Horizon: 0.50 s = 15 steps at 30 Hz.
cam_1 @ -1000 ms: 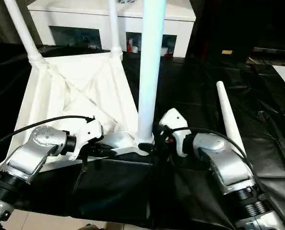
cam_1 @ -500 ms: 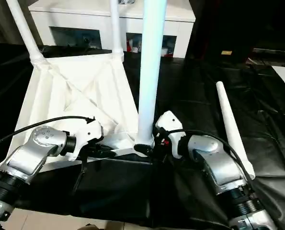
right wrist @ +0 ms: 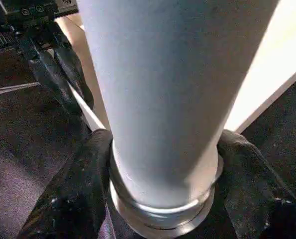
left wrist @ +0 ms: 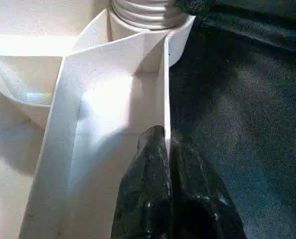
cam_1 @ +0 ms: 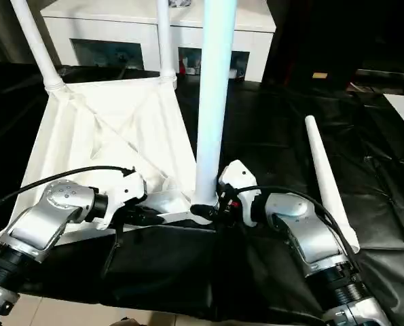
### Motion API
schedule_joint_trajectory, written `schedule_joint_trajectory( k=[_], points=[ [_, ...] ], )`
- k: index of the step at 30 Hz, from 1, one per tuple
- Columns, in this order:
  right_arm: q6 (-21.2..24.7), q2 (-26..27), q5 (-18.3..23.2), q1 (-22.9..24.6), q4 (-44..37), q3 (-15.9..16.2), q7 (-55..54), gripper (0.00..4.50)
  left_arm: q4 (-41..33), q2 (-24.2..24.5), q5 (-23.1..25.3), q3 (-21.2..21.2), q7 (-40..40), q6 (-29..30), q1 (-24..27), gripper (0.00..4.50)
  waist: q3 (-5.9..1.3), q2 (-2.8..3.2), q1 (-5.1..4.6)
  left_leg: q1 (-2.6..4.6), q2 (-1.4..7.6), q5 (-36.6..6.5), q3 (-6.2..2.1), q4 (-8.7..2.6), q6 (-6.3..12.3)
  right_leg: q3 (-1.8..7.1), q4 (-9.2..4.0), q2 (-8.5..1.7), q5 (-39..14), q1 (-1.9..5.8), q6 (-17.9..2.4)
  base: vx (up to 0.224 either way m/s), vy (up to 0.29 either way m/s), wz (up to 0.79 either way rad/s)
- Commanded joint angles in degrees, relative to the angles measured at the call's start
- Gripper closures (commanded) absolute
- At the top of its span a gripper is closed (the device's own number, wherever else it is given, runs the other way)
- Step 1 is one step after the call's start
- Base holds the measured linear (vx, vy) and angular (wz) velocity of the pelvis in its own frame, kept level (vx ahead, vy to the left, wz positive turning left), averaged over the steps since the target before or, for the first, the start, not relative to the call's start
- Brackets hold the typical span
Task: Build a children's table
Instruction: Rotate leg to tighten
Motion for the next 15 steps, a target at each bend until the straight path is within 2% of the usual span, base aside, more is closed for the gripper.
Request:
schedule_joint_trajectory(
  k=[1, 4, 10, 15],
  points=[
    [0.1, 0.2, -0.2, 1.0, 0.8, 0.3, 0.6, 1.78, -2.7, 0.3, -1.5, -1.4, -2.6, 0.1, 0.3, 4.5, -3.78, -0.22, -0.07, 0.8, 3.92, -3.0, -1.38, -3.78, 4.93, 2.24, -3.15, -4.55, 4.1, 3.19, -17.0, 0.0, 0.0, 0.0],
    [1.2, 1.2, 0.8, 1.5, 2.6, -0.8, 0.0, 1.78, -2.9, 0.4, -1.7, -1.5, -2.9, 0.5, 0.4, 4.5, -3.81, -0.23, -0.08, 0.81, 3.9, -3.0, -1.37, -3.74, 4.92, 2.26, -3.15, -4.59, 4.2, 3.17, -17.1, 0.0, 0.0, 0.0],
    [3.6, 2.2, 2.6, 2.3, 4.3, -2.1, -0.3, 1.8, -3.2, 0.2, -2.2, -1.3, -3.1, 0.9, 0.5, 4.5, -3.64, -0.19, -0.27, 1.0, 3.93, -5.3, -1.43, -4.05, 3.63, 2.22, -3.45, -4.51, 1.3, 3.16, -16.9, 0.0, 0.0, 0.0],
    [2.8, 2.1, 1.4, 2.6, 5.0, -1.3, 0.1, 1.8, -3.0, 0.1, -2.1, -1.4, -3.0, 0.8, 0.4, 4.5, -3.63, -0.06, -0.23, 1.06, 3.93, -5.6, -1.42, -4.07, 3.23, 2.26, -3.55, -4.56, 0.8, 3.1, -16.6, 0.0, 0.0, 0.0]
  ],
)
